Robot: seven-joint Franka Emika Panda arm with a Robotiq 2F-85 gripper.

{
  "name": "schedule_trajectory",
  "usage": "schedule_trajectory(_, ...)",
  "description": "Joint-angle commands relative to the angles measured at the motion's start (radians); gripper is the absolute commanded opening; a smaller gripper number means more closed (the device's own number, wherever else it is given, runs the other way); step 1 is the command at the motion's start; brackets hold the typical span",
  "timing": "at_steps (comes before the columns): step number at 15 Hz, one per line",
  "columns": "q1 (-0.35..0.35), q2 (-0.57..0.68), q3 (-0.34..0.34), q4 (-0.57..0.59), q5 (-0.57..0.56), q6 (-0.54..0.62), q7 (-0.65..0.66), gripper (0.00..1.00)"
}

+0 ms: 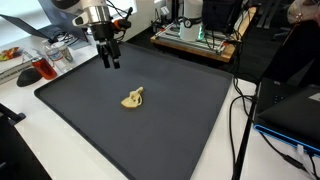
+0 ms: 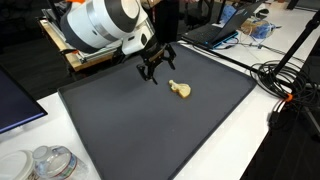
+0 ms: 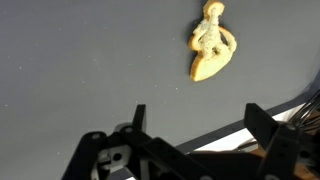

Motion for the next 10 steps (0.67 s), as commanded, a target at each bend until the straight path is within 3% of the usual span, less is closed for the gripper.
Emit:
schedule_trajectory(1,0.046,0.121,-0.054,0.229,-0.074,0.084,0.173,1.00)
schedule_trajectory(7,0.111,0.240,-0.113,0.462,-0.174,0.161,0.352,1.00)
schedule_trajectory(8,0.110,0.208,-0.058,0.406,-0.240,0.104,0.361,1.00)
schedule_trajectory(10,0.141,0.259,-0.109,0.485,-0.251,0.147,0.382,1.00)
